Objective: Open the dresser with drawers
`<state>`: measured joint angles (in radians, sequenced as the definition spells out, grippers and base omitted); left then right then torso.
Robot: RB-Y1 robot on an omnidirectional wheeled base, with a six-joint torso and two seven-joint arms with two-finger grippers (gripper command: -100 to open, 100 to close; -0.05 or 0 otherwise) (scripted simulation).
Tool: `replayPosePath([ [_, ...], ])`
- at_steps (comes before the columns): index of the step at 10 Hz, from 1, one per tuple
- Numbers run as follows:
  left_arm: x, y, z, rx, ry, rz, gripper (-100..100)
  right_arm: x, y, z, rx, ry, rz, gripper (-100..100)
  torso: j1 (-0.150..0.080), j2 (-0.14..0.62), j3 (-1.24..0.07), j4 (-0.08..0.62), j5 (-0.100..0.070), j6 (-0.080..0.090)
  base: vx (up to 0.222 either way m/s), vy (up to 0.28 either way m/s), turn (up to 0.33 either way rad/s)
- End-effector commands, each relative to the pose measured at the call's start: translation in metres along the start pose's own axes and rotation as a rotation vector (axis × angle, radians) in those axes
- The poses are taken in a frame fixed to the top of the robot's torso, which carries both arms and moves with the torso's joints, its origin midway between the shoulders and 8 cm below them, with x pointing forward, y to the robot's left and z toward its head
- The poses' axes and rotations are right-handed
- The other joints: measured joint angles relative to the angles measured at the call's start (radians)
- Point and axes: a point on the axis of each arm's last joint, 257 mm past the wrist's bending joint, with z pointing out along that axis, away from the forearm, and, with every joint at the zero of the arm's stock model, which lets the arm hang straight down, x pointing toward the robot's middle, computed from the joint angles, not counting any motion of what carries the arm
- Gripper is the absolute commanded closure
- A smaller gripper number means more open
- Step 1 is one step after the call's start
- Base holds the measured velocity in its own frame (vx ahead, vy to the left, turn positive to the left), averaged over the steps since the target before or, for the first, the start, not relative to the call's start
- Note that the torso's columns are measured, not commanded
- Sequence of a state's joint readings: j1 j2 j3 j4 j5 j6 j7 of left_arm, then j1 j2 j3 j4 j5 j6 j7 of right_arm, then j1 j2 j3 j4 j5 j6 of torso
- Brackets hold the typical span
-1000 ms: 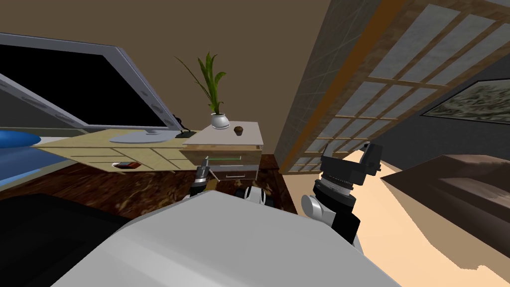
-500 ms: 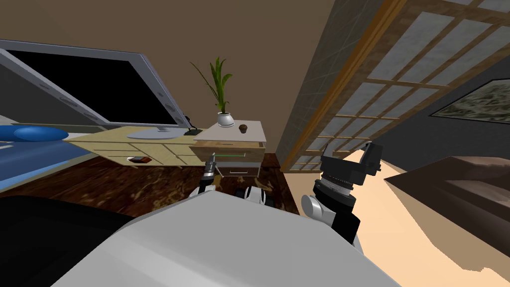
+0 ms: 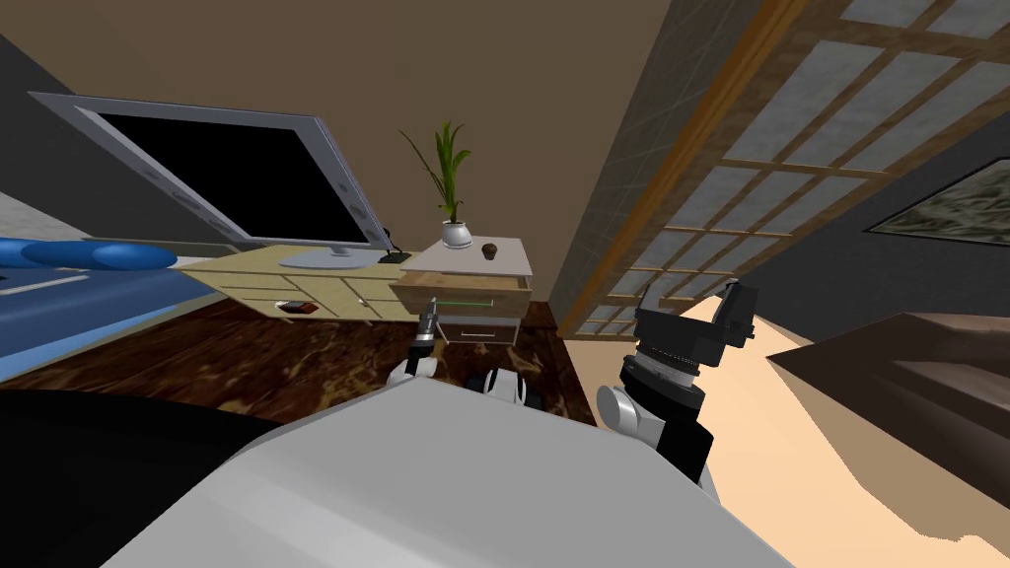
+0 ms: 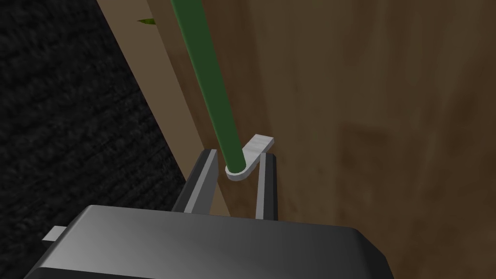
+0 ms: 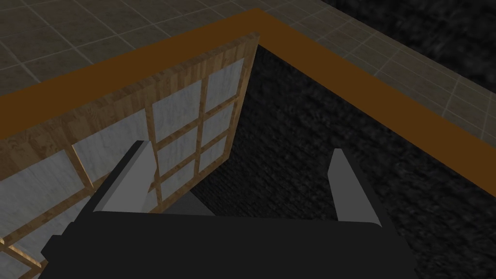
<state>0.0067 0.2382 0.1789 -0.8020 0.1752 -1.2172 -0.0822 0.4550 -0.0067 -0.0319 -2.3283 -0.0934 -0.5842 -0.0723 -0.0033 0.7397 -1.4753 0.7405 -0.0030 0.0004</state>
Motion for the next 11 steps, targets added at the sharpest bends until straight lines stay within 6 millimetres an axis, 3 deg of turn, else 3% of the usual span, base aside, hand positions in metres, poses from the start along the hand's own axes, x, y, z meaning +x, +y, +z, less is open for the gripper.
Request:
replayPosePath([
  [1,0.021,-0.001,0.020,0.014,0.019,-0.002,100,0.000,0.000,0.000,0.000,0.000,0.000,0,-0.001,0.001,0.000,0.000,0.000,0.001,-0.117,0.020,0.044],
  [7,0.062,0.001,0.057,0.021,0.063,0.024,100,0.000,0.000,0.000,0.000,0.000,0.000,0,-0.002,0.005,0.003,0.003,-0.002,-0.002,-0.123,0.018,0.051],
  [8,0.058,0.009,0.049,-0.003,0.060,0.024,100,0.000,0.000,0.000,0.000,0.000,0.000,0,-0.001,0.004,0.002,0.004,-0.002,-0.002,-0.028,0.005,-0.005],
  [11,0.059,0.004,0.053,0.013,0.068,0.021,100,0.000,0.000,0.000,0.000,0.000,0.000,0,-0.001,0.007,0.004,0.002,0.000,-0.001,-0.146,-0.034,0.026],
])
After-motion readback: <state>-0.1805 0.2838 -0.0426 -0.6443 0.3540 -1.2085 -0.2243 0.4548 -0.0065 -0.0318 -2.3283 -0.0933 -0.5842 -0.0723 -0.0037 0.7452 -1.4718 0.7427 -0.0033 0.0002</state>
